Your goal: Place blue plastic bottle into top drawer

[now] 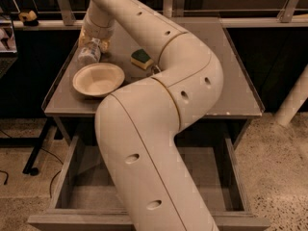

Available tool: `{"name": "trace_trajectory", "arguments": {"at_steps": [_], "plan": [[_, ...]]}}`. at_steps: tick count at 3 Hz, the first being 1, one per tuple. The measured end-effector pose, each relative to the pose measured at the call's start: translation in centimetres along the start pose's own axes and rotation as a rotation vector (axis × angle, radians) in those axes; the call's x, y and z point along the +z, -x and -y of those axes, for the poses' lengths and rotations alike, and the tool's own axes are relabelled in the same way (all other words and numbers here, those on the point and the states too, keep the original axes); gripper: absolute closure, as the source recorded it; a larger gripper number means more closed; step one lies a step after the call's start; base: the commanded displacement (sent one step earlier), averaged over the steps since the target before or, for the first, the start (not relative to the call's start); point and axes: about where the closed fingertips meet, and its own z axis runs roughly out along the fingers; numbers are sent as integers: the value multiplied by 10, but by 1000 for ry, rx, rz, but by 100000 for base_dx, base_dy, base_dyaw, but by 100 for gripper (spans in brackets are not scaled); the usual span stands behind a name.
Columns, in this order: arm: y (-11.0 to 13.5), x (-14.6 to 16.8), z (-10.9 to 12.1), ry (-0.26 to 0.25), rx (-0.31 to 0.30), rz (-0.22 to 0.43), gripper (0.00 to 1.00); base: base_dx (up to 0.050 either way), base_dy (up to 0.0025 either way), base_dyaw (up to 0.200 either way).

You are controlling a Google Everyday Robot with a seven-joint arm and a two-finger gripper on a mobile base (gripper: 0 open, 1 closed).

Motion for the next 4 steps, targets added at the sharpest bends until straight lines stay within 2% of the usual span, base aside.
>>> {"name": "trace_trajectory", "arguments": {"at_steps": [2, 3, 4], "plan": [[-4, 2, -1, 15, -22, -14, 100, 0, 0, 0], [-12, -12, -3, 47, -85, -39, 100, 0, 0, 0], [-17, -40, 2, 83, -156, -43, 100, 0, 0, 0]]}}
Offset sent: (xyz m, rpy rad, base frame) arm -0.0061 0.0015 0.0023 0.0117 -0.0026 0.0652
